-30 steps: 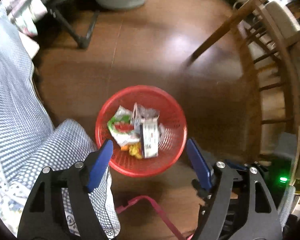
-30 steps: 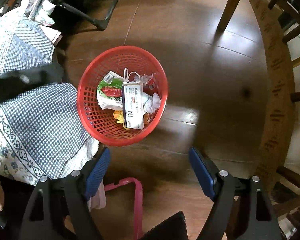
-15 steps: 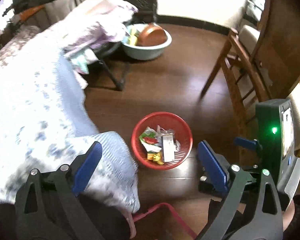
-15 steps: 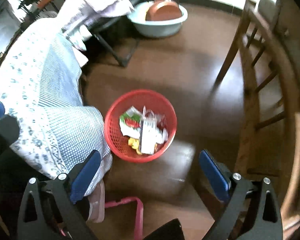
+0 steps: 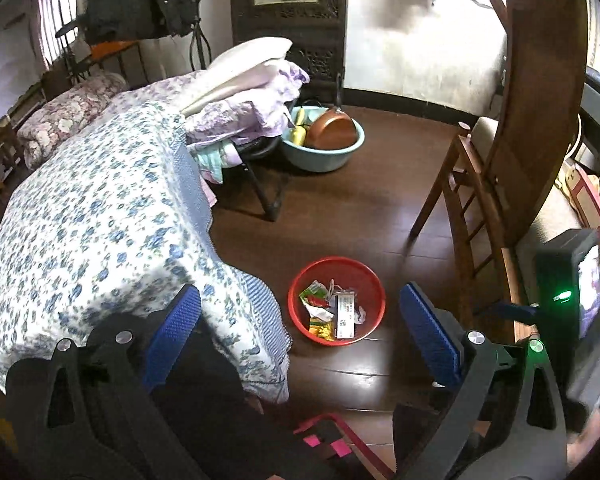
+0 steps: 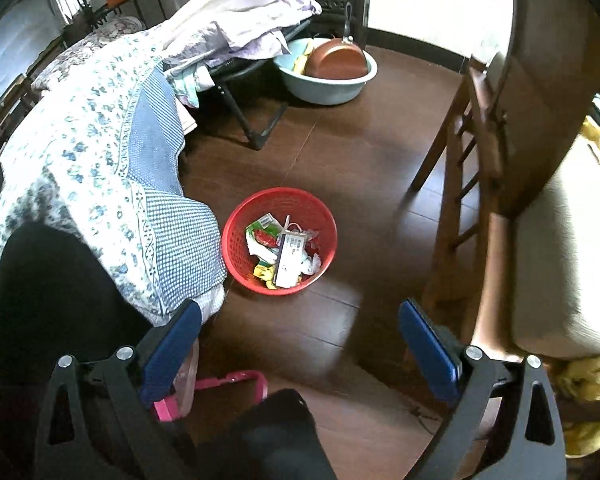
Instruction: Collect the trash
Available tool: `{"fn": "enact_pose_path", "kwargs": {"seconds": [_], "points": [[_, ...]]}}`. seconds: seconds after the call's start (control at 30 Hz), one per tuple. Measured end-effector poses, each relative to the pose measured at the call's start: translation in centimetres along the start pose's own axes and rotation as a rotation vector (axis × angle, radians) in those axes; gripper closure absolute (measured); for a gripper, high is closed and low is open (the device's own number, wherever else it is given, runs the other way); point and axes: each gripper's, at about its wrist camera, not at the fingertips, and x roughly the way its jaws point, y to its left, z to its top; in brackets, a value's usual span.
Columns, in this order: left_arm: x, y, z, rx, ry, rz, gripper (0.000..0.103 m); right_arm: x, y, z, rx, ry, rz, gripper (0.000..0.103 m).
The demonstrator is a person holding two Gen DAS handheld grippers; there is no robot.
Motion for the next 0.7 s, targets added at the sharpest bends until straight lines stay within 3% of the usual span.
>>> {"fn": "enact_pose_path", "kwargs": {"seconds": [0.3,0.7], "points": [[1.4,0.3,-0.4,-0.024,0.039,-0.020,0.007,-1.1,-1.1,0.1,0.017,-0.032,0.010,0.006],[3.8,0.3,-0.8,-0.025,0.097,-0.035,0.007,0.7,-1.4,0.4,0.026,0.013,0.020,0.006]]}}
